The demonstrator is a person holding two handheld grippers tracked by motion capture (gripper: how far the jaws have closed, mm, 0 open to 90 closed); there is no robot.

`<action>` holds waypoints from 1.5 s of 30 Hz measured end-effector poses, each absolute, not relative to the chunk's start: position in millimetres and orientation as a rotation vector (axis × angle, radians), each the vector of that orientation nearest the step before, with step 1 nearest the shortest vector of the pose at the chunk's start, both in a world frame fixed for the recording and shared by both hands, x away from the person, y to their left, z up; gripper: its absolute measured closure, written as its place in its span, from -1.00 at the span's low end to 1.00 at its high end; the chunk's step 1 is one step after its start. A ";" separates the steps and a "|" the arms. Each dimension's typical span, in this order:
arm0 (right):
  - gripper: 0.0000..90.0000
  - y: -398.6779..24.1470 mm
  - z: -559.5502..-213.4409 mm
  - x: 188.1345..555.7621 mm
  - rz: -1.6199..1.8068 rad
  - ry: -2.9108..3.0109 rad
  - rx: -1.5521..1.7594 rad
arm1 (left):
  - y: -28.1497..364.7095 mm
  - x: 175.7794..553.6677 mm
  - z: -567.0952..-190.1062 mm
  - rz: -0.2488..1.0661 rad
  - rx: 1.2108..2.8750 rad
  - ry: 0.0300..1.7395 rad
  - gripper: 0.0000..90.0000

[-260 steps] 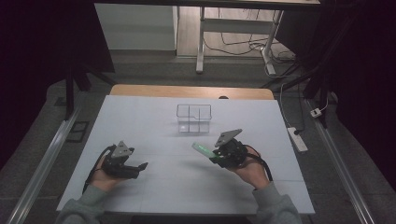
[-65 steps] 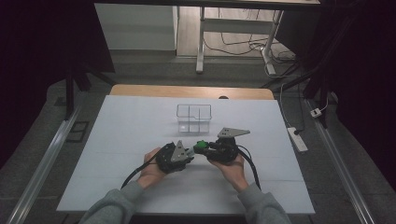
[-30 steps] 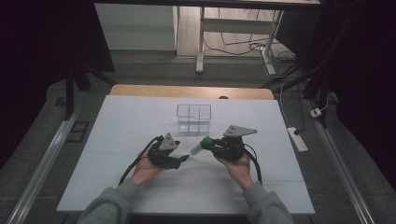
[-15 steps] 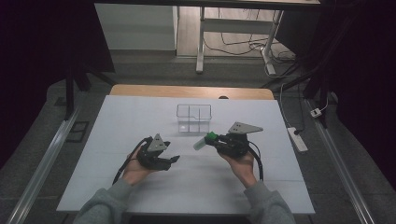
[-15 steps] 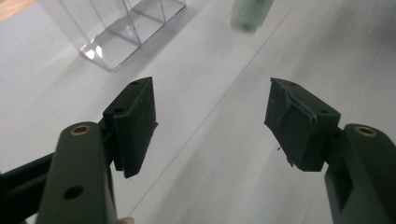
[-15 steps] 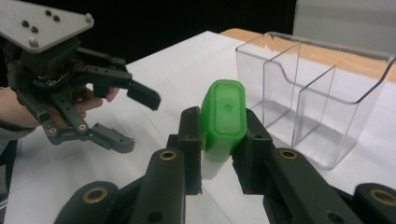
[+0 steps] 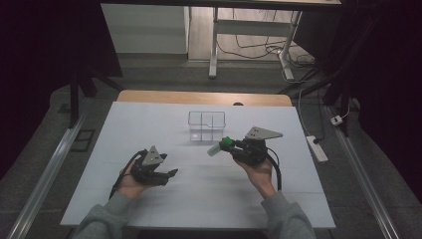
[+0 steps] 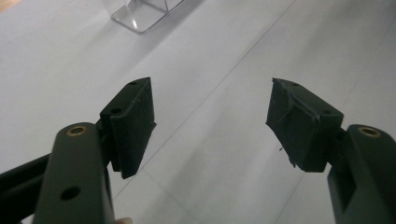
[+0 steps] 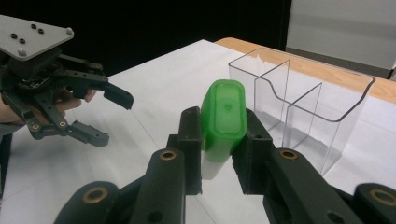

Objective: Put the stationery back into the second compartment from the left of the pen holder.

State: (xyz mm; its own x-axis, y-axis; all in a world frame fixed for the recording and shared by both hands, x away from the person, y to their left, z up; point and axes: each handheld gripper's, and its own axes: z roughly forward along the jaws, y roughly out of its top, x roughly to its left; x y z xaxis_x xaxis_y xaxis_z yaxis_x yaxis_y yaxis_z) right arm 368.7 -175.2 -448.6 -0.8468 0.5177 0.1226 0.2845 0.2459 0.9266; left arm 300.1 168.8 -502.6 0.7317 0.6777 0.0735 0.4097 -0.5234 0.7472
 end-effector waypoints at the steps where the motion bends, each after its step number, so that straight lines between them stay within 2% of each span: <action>1: 0.64 -175.2 -447.8 368.7 1.644 2.305 0.754 | 171.7 298.9 -502.9 0.463 2.188 0.823 -0.29; 18: 0.64 -164.5 -423.6 384.8 1.679 2.261 0.730 | 212.0 281.7 -513.3 0.439 2.131 0.945 -0.30; 45: 0.64 -163.1 -408.8 442.5 1.685 2.160 0.856 | 218.6 282.9 -518.7 0.409 2.137 0.967 -0.32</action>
State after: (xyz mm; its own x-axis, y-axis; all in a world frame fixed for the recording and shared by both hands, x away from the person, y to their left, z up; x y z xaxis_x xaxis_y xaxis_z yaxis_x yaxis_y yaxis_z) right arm 442.5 -163.1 -408.8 -0.7889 0.5979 0.1418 0.2830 0.1486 0.9475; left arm 282.9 218.6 -518.7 0.6647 0.7470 -0.0137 0.5100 -0.4403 0.7389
